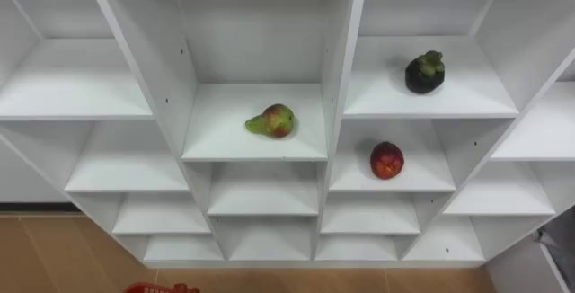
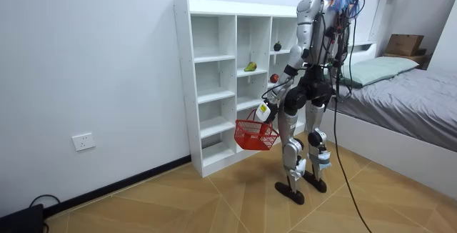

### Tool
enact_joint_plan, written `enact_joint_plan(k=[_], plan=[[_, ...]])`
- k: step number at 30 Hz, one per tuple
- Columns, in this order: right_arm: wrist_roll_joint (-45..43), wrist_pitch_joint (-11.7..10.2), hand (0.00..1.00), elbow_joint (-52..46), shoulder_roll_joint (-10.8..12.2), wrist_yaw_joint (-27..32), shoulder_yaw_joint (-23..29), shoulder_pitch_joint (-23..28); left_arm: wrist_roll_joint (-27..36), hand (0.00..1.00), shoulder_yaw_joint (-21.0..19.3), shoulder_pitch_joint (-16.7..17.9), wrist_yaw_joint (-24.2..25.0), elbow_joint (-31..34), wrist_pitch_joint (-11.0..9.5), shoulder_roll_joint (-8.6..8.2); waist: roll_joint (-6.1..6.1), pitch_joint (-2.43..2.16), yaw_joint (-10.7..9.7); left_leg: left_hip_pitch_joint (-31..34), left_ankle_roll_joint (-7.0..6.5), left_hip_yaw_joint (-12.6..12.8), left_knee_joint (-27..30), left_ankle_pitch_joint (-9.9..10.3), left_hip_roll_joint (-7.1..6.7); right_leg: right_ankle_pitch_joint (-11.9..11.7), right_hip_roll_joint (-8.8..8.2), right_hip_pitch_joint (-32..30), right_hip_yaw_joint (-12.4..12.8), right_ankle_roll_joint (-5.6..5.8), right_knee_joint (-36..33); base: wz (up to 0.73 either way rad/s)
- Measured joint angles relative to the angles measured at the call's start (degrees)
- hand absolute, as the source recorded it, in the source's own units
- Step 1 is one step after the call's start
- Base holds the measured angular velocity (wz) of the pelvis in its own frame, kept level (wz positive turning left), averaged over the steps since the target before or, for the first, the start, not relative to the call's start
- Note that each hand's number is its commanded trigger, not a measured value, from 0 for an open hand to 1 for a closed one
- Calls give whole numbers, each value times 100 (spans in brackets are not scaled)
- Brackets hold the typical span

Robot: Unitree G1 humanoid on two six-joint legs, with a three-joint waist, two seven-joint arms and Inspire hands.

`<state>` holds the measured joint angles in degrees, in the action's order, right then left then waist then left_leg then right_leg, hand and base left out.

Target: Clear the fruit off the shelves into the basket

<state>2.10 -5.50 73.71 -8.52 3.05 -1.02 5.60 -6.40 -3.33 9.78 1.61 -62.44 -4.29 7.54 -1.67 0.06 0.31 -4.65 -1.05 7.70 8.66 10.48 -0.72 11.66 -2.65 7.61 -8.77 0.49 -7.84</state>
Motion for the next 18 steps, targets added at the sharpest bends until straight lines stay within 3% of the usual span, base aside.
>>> enact_joint_plan(k=[18], plan=[[0, 0, 0, -1, 24, -12, 0, 4, 4, 100, -4, 15, -100, 4, -77, 1, -76, 8, 2, -15, 0, -2, 4, 0, -1, 0, -3, 20, -9, 1, 11, 0]])
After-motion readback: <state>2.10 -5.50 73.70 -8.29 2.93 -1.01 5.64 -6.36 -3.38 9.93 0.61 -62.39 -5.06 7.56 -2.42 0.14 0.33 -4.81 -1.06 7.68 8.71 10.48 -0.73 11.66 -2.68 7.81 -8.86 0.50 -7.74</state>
